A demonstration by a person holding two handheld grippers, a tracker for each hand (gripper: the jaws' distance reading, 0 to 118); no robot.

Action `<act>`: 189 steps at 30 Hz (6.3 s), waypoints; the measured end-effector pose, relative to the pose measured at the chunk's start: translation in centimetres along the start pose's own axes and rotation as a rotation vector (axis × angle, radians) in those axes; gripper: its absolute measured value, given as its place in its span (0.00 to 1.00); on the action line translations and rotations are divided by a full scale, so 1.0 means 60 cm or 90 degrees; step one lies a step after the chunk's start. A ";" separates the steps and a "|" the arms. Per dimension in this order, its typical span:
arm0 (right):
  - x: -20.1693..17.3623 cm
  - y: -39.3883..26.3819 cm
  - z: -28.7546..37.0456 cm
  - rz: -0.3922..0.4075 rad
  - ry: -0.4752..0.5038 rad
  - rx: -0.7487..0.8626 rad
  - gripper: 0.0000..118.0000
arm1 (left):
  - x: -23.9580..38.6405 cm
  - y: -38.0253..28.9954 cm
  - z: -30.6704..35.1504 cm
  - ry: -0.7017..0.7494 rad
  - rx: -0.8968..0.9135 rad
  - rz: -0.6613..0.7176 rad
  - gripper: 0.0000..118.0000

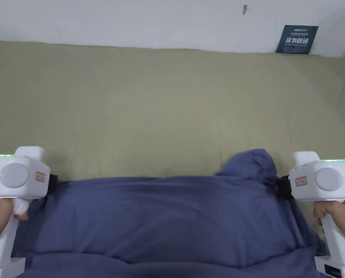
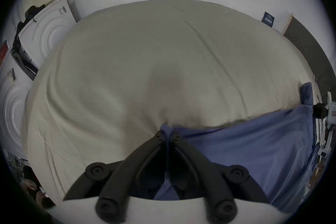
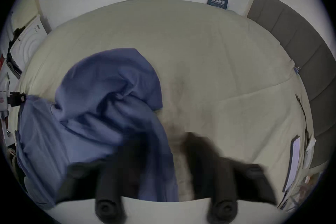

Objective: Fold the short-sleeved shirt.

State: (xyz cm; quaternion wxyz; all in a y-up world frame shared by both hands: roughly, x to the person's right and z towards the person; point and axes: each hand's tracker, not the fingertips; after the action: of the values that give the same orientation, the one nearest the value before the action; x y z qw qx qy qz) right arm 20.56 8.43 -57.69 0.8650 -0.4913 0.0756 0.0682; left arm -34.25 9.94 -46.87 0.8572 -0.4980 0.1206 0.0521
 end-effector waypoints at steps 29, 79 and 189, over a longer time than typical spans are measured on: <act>0.047 -0.327 0.391 -0.019 0.088 0.157 0.03 | -0.096 -0.295 0.326 -0.065 0.144 -0.010 0.02; -0.346 -0.344 0.409 0.064 -0.041 0.490 0.00 | -0.259 -0.281 0.175 -0.409 -0.126 0.212 0.00; -0.250 -0.335 0.408 0.030 -0.034 0.446 0.00 | 0.012 -0.268 0.227 -0.476 -0.070 0.086 0.00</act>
State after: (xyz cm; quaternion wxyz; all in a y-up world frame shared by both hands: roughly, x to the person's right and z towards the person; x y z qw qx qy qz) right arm 11.27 18.63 -25.43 0.9809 -0.1608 0.0833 0.0712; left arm -28.10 13.69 -27.06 0.8087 -0.4809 -0.1706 0.2927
